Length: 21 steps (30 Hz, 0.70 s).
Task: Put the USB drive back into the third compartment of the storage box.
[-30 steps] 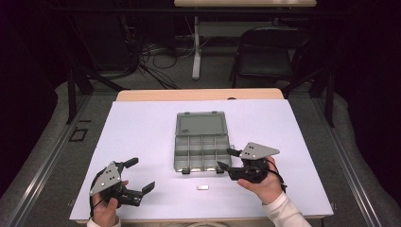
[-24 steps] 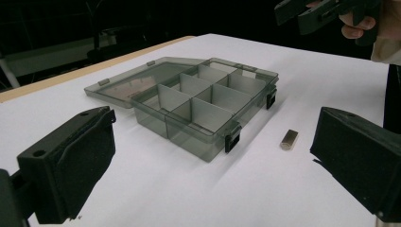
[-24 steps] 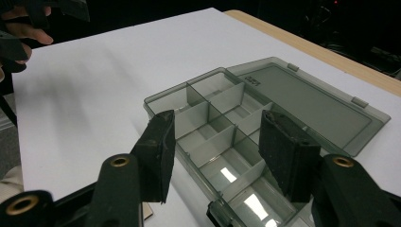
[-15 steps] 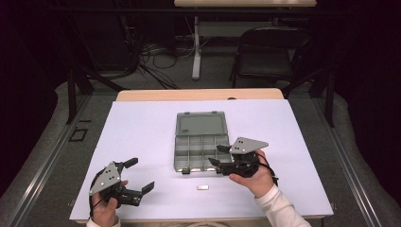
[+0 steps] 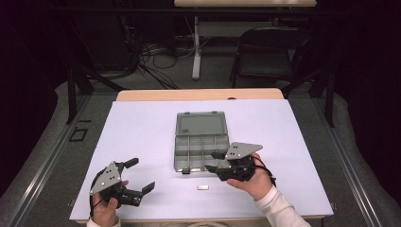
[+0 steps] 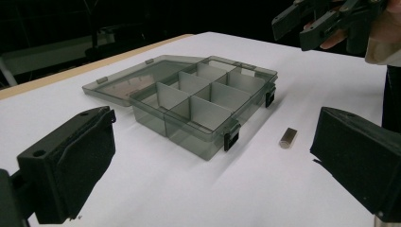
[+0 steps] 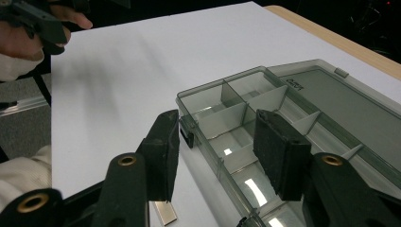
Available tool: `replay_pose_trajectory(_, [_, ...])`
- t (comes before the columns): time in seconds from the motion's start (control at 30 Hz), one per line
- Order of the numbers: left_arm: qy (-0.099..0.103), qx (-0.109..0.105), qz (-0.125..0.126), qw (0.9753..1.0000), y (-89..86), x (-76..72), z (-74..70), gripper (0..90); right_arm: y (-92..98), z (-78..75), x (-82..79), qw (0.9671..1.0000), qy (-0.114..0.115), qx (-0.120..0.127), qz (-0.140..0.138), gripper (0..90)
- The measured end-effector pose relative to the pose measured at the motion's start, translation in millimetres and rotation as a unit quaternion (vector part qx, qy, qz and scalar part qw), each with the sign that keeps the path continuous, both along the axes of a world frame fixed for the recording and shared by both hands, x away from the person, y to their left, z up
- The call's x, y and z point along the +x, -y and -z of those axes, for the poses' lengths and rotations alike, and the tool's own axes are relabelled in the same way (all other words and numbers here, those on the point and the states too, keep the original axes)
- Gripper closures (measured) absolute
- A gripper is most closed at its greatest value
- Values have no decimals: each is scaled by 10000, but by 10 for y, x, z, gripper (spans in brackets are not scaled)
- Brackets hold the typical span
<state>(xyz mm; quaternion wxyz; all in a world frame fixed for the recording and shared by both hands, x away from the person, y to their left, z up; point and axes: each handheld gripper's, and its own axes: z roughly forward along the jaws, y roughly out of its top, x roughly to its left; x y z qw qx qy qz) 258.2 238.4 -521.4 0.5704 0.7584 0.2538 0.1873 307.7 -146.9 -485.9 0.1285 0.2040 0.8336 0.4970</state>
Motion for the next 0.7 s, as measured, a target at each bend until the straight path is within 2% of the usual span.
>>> replay_pose_trajectory(0.03, [1,2,4,10000,-1,1,0,4,-7,8,6,10000,15,-29,-36,517])
replay_pose_trajectory(0.13, [-3,-11,11,10000,-2,1,1,4,-28,40,26,9997,-154,-117,-149,533])
replay_pose_trajectory(0.2, [-9,0,4,10000,-1,1,1,4,-40,67,39,9994,-153,-188,-236,544])
replay_pose_trajectory(0.23, [-13,-3,1,10000,0,0,2,4,-49,95,55,9989,-231,-246,-315,553])
replay_pose_trajectory(0.4, [-23,-21,-4,10000,6,2,7,4,-55,134,74,9987,-165,-322,-361,555])
replay_pose_trajectory(0.43, [-29,-15,-4,10000,6,4,8,4,-58,142,73,9986,-95,-353,-390,561])
replay_pose_trajectory(0.57, [-23,-1,6,10000,7,5,8,4,-79,158,60,9980,-97,-370,-512,573])
replay_pose_trajectory(0.6, [-33,-11,5,10000,10,2,9,4,-86,165,56,9976,-71,-443,-525,572])
replay_pose_trajectory(0.7, [-21,3,23,10000,10,4,9,4,-101,205,54,9970,-193,-496,-567,594])
